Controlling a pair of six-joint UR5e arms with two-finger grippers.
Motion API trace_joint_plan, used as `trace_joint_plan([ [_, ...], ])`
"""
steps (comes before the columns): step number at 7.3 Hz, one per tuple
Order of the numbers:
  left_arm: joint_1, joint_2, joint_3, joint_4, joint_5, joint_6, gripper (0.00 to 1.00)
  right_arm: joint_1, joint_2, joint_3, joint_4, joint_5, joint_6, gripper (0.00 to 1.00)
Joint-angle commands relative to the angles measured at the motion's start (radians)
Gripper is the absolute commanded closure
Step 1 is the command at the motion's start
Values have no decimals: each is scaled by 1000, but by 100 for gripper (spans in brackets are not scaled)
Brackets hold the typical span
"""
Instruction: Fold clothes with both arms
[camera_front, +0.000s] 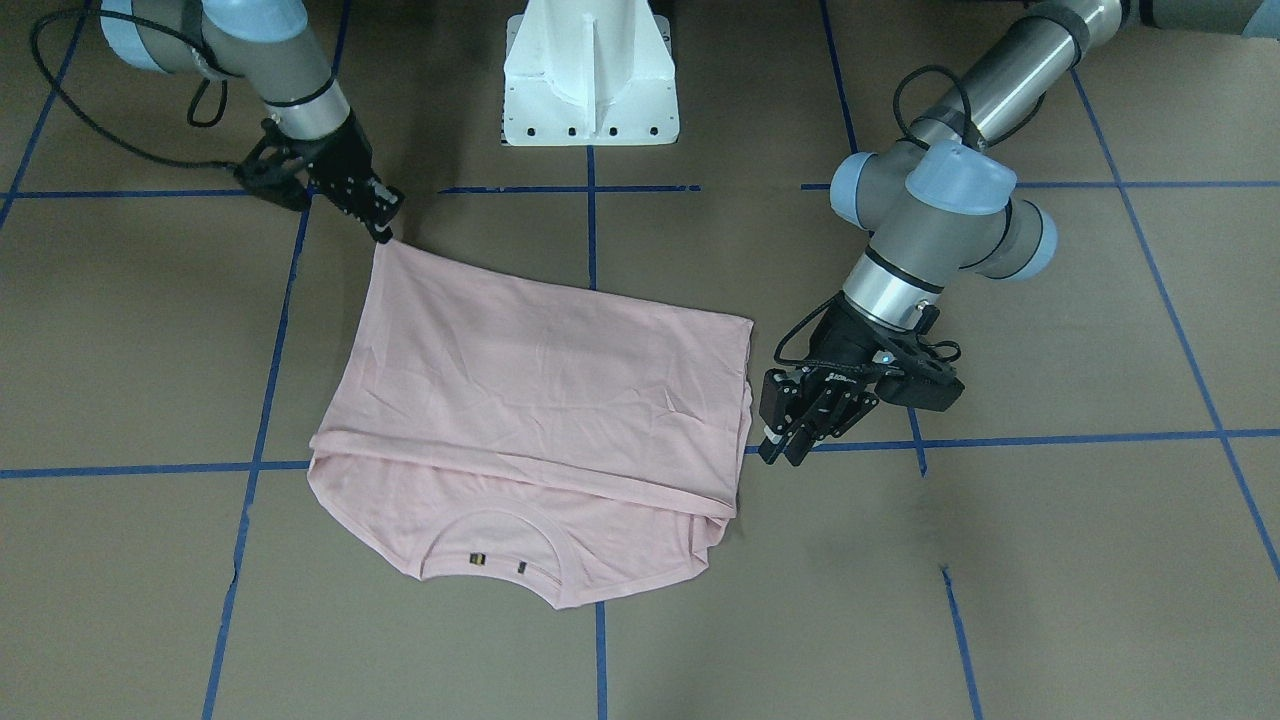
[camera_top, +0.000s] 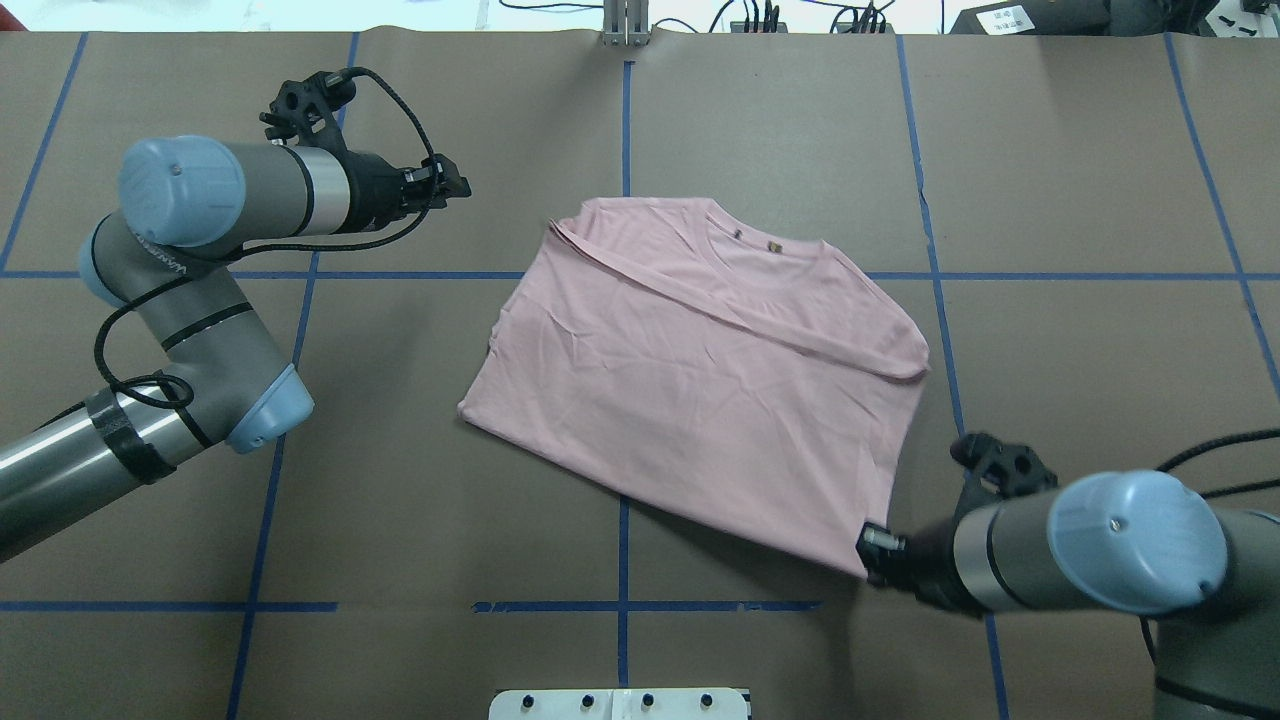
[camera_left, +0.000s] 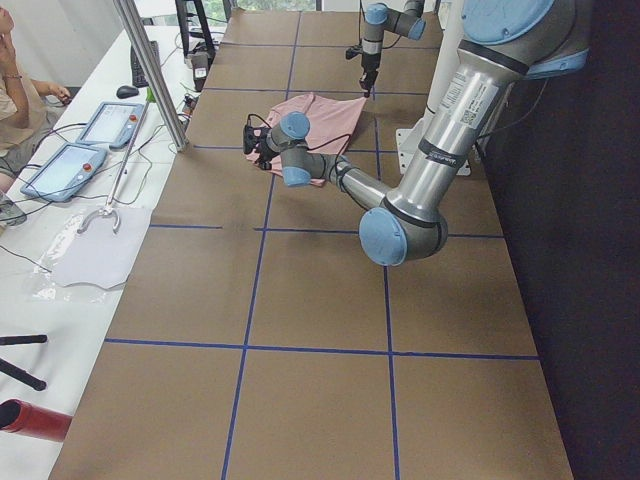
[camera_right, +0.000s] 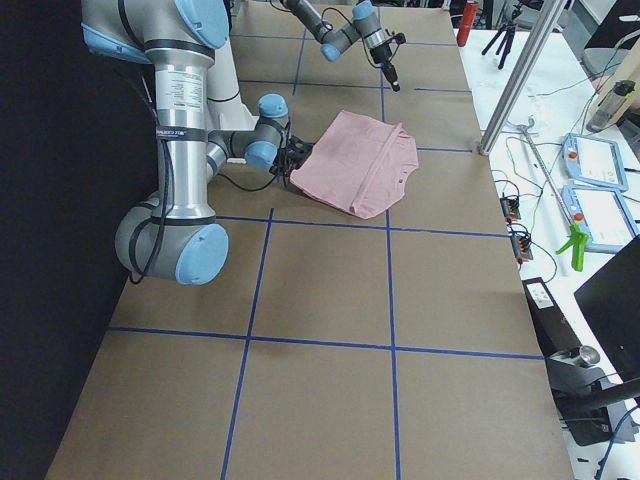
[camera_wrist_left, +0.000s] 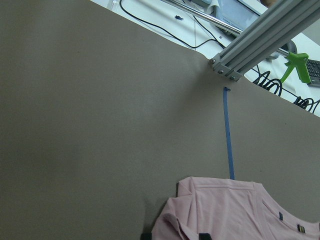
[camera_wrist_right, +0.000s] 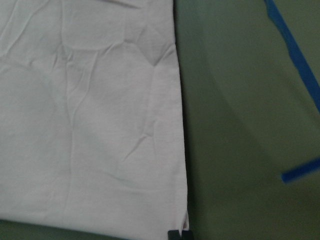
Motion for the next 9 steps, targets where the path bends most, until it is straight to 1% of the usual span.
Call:
trace_joint_plan([
  [1,1,32,-39,3,-71,-100,56,-111,-52,59,1,87,16,50],
  [2,2,61,-71,3,-111,-131,56,-136,-51,65,1,89,73,1],
  [3,4,62,-86,3,-138,-178,56,-136,-46,71,1,86,104,0],
  [4,32,64,-117,23,-156,-205,56,-56,-48,96,2,87,102,0],
  [5,68,70,-181,108,-156,-214,48,38,-21,90,5,86,102,0],
  [6,106,94,-255,206,-153,-216,47,180,7,69,7,87,78,0],
  [7,132,136,-337,286,-152,-232,46,289,33,44,10,81,-18,0],
  [8,170,170,-397,358,-147,-235,41,368,50,13,10,77,-86,0],
  [9,206,171,-398,371,-143,-269,38,441,93,-58,13,80,-146,0],
])
